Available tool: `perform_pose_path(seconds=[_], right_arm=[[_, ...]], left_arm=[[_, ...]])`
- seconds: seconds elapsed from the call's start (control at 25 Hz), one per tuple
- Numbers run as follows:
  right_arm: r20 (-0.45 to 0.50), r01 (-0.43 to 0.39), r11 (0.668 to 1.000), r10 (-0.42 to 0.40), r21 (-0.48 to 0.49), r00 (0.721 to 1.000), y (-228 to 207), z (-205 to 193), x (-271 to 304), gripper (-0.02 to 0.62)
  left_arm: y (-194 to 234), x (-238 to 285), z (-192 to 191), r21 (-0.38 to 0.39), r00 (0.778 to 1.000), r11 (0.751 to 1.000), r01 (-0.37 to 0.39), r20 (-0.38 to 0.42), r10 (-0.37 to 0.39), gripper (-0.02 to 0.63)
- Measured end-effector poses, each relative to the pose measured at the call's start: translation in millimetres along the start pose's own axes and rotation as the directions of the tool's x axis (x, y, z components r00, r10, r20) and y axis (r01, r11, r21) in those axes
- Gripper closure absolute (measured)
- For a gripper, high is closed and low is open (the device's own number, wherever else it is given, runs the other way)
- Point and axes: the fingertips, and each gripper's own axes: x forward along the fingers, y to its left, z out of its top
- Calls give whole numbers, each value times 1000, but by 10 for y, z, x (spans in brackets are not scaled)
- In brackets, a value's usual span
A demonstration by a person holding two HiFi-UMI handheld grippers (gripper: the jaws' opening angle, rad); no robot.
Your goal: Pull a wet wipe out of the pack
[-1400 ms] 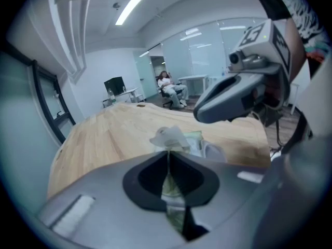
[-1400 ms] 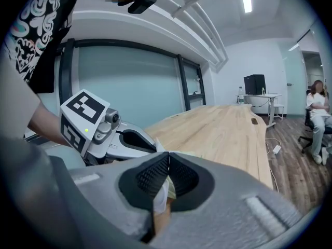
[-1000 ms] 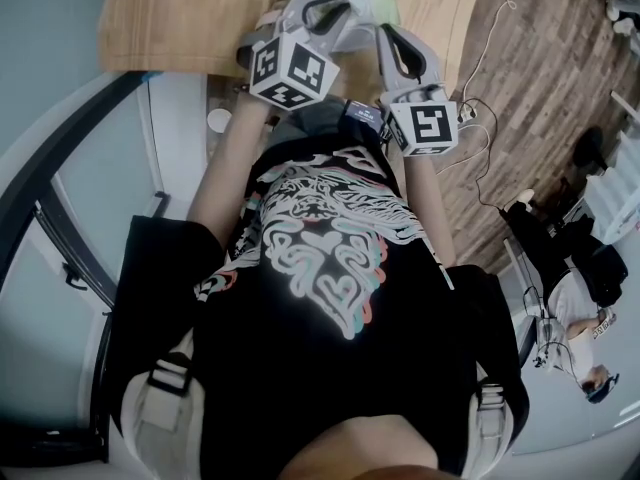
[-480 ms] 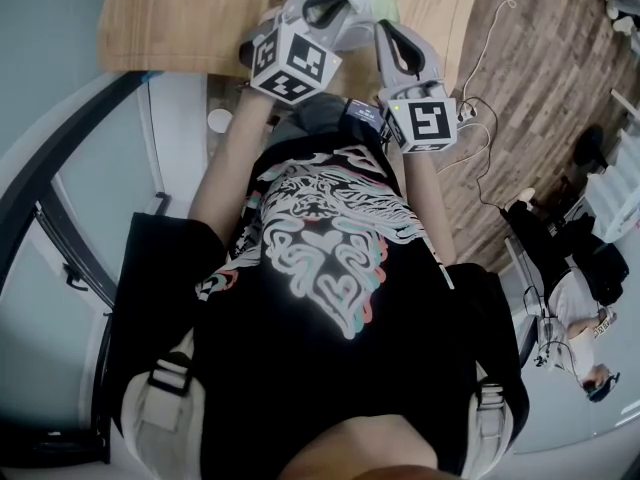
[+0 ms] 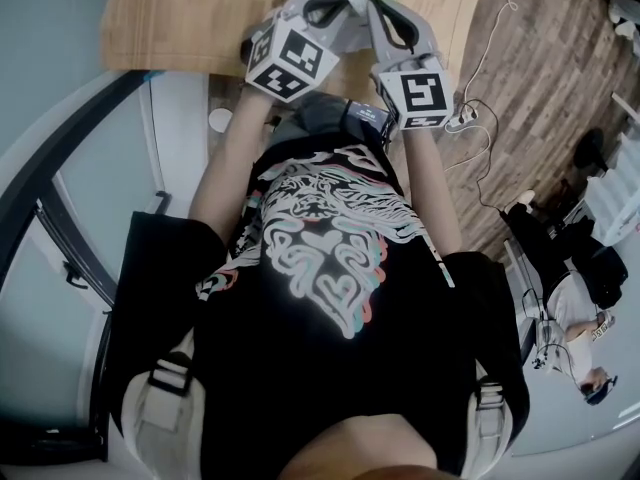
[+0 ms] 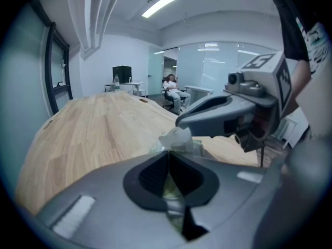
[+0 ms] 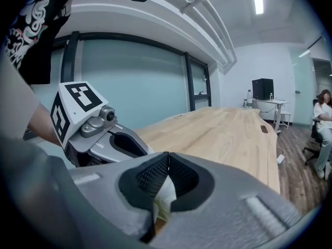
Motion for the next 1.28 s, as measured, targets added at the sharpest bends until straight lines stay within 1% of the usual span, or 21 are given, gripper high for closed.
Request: perform_pose_path(seconds=[0.24,0.48,0.64,0.76,0.88,1.0,1.16,1.28], right_arm=[[-22,-27,1000,27,2,999,38,-36,57,595],[-29,-30,1000,30,8,999,32,-82,49,595],[-31,-41,999,41,0,999,81,-87,88,595],[-37,-48,999,48,-5,998,98,-111,99,595],[-43,-57,998,57,-9,997,138,-137,112,595],[-45,-58,998,57,-15,997,173,-138,121,595],[-57,-58,998,57,-22,997,207,-162,122,595],[-77,-68,997,64,-47,995,237,-174,135,595]], left_arm=[[6,-44,22,2,998,999,-34,46,34,609],[9,-75,56,-4,996,999,-44,74,44,609],[22,-146,85,8,993,998,-61,105,60,611],[9,-170,110,-1,990,998,-66,126,66,611],[23,-234,178,-5,983,997,-82,166,81,611],[36,-290,270,17,980,997,-71,187,67,611],[28,-334,266,-2,979,998,-60,197,59,611],[28,-358,283,-19,977,998,-52,206,55,611]])
